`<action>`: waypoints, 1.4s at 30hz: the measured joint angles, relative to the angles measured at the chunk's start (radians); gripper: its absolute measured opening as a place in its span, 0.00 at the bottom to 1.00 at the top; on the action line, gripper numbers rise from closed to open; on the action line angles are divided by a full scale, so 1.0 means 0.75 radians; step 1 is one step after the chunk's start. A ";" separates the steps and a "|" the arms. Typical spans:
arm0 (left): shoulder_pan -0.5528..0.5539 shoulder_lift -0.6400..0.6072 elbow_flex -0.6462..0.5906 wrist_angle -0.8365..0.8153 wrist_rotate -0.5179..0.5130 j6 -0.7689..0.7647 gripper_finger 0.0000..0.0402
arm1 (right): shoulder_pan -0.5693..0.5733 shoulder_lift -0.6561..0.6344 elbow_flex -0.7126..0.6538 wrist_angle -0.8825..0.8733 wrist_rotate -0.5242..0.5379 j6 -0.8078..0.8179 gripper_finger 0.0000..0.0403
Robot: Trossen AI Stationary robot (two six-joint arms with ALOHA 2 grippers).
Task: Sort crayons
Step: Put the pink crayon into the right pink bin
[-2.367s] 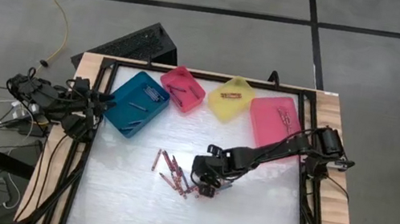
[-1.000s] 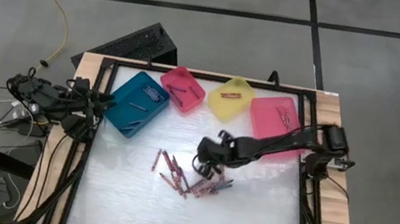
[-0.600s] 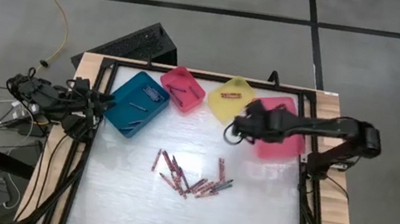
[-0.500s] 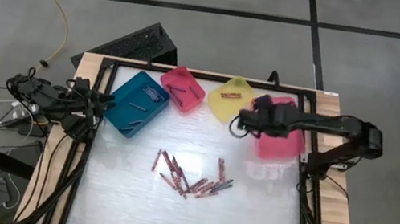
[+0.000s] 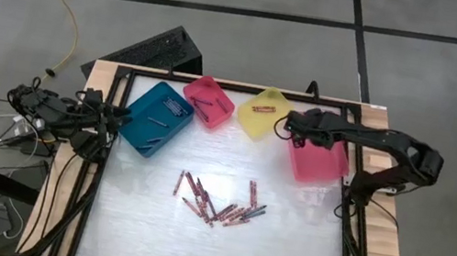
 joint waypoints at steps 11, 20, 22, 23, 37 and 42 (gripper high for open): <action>0.001 0.000 0.000 0.001 -0.009 -0.002 0.36 | -0.165 -0.034 -0.124 0.193 -0.143 -0.090 0.23; 0.001 0.000 0.000 0.001 -0.010 -0.002 0.36 | -0.104 -0.082 0.023 0.211 -0.334 -0.181 0.39; 0.000 0.000 0.000 0.001 -0.007 -0.001 0.36 | -0.033 -0.108 0.077 0.223 -0.386 -0.191 0.39; 0.000 0.000 0.000 0.001 -0.006 0.000 0.36 | 0.011 -0.121 0.102 0.241 -0.404 -0.191 0.40; 0.001 0.000 0.000 0.001 -0.010 -0.001 0.36 | 0.789 0.039 0.148 0.537 -0.238 0.274 0.40; 0.000 0.000 0.000 0.001 -0.010 -0.002 0.36 | 0.936 0.186 0.147 0.560 -0.201 0.485 0.40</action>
